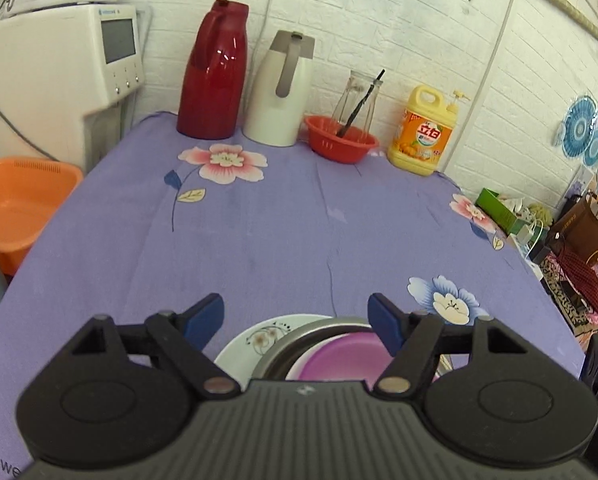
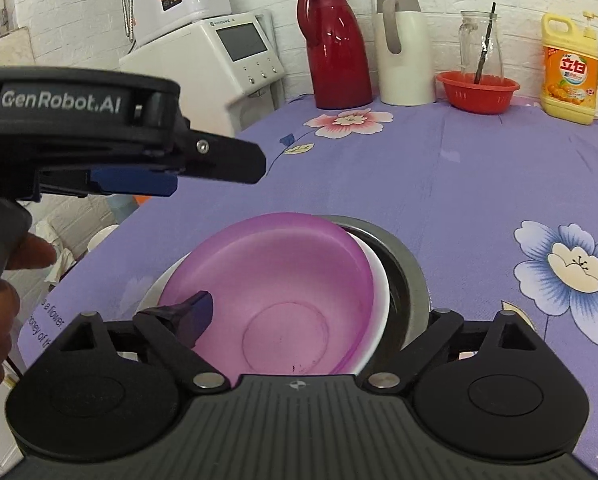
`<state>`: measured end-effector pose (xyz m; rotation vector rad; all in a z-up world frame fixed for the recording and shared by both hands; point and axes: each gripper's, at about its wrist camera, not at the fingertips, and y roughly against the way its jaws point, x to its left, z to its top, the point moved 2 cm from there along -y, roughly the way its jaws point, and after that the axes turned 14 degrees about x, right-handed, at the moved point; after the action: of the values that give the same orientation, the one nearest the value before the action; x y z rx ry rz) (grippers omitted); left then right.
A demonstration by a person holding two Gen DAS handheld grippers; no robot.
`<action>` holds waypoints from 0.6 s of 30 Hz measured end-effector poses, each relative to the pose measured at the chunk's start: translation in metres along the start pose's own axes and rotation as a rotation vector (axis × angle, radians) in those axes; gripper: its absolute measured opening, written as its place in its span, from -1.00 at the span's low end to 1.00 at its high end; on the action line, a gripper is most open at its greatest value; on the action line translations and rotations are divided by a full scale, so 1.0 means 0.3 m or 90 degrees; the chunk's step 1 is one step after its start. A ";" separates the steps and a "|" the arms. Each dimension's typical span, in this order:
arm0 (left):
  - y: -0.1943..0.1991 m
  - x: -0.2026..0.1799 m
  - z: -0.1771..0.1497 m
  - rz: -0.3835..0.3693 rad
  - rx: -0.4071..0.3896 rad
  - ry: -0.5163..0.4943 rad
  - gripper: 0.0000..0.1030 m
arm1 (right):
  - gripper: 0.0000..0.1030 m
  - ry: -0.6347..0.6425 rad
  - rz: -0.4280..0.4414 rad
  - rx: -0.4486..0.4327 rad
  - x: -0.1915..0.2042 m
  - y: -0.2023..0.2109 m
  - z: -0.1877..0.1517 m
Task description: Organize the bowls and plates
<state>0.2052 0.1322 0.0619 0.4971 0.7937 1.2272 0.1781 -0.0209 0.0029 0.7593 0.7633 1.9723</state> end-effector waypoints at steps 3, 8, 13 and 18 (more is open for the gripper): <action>-0.001 0.002 0.006 0.004 -0.003 0.005 0.39 | 1.00 0.064 -0.013 0.033 0.023 -0.015 -0.008; -0.003 0.000 0.003 0.005 -0.001 0.003 0.39 | 1.00 0.045 -0.062 -0.027 -0.013 0.039 0.024; -0.004 0.012 -0.011 0.008 0.002 0.014 0.39 | 1.00 0.032 -0.065 -0.050 -0.030 0.074 0.009; 0.016 -0.005 -0.062 0.015 -0.003 0.026 0.39 | 1.00 -0.010 -0.083 -0.075 -0.077 0.131 -0.032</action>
<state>0.1878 0.1307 0.0538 0.4794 0.8207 1.2638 0.1616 -0.0603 0.0212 0.6381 0.6653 1.8735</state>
